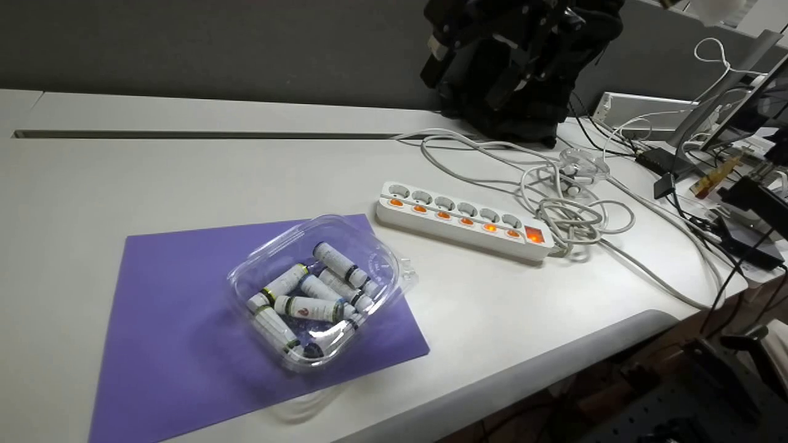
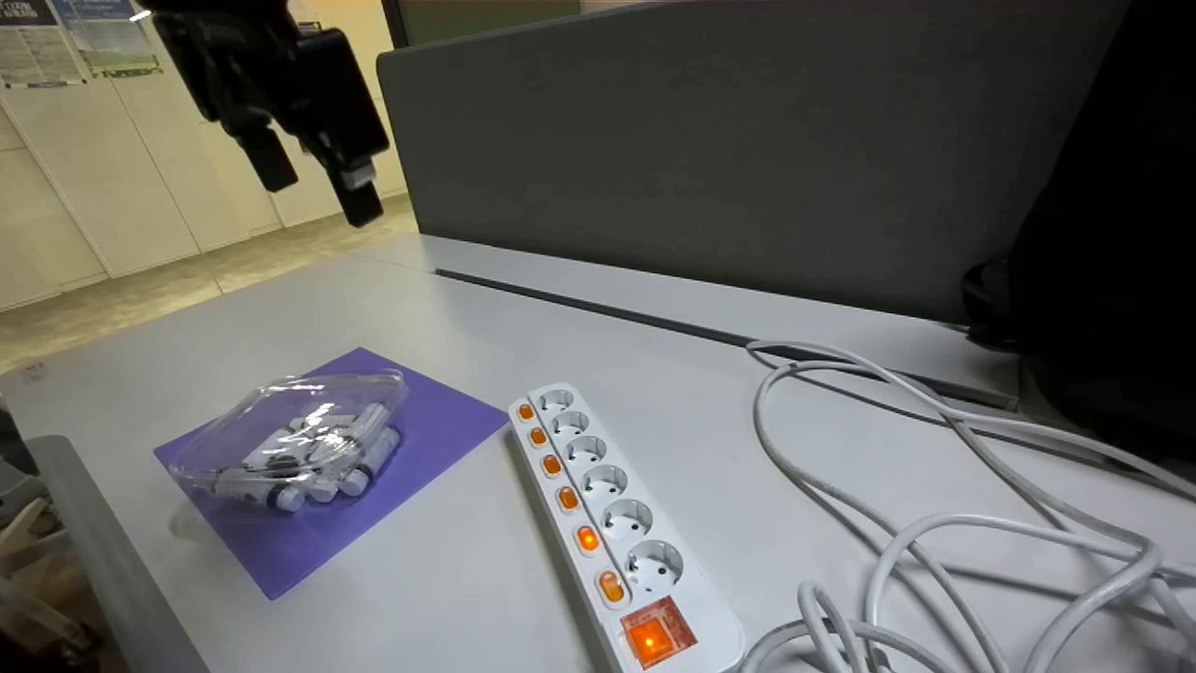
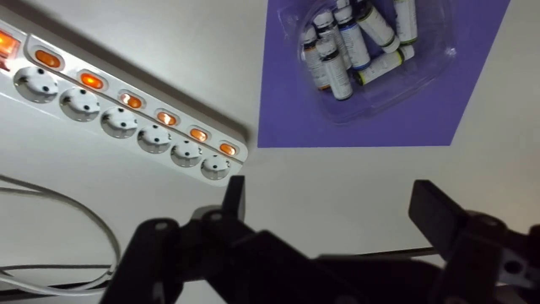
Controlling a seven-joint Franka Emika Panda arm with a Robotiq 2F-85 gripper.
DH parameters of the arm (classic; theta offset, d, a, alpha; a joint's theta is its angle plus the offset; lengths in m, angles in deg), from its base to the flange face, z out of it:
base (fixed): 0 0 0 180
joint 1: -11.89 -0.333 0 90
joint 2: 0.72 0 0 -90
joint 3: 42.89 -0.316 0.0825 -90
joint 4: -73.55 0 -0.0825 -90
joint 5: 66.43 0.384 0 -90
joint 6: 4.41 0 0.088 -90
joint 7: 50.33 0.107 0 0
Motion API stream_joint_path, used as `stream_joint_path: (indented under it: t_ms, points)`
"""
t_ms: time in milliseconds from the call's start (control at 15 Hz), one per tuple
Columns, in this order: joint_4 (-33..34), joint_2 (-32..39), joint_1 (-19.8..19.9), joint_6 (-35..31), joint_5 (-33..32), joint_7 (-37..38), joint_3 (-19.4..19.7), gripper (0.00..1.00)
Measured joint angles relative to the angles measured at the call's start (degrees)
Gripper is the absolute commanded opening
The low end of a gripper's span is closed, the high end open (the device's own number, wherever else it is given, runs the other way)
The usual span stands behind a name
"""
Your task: Turn off the third switch from the right on the adapter
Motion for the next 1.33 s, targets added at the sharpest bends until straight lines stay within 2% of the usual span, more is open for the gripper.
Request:
stream_joint_path:
  t_ms: [67,133,200,400,867,1000,1067,1133,1333]
  points:
    - [-0.4,1.1,1.1,-1.4,-0.1,0.3,0.2,1.0]
    - [-0.7,2.3,2.0,-2.5,-0.3,0.6,0.3,0.75]
    - [-0.8,3.5,3.0,-3.3,-0.7,1.0,0.5,0.74]
    - [-1.0,7.5,5.5,-5.6,-1.6,2.5,0.9,0.51]
    - [-0.9,17.2,9.4,-12.8,-3.6,6.7,2.1,0.04]
    - [-0.9,19.8,10.3,-17.2,-5.8,9.0,2.5,0.0]
    - [-0.9,21.0,10.7,-19.3,-7.7,10.6,2.8,0.09]
    - [-0.9,22.2,10.9,-20.9,-9.3,12.4,3.2,0.01]
    - [-0.6,24.0,11.1,-22.2,-10.3,14.0,3.6,0.01]
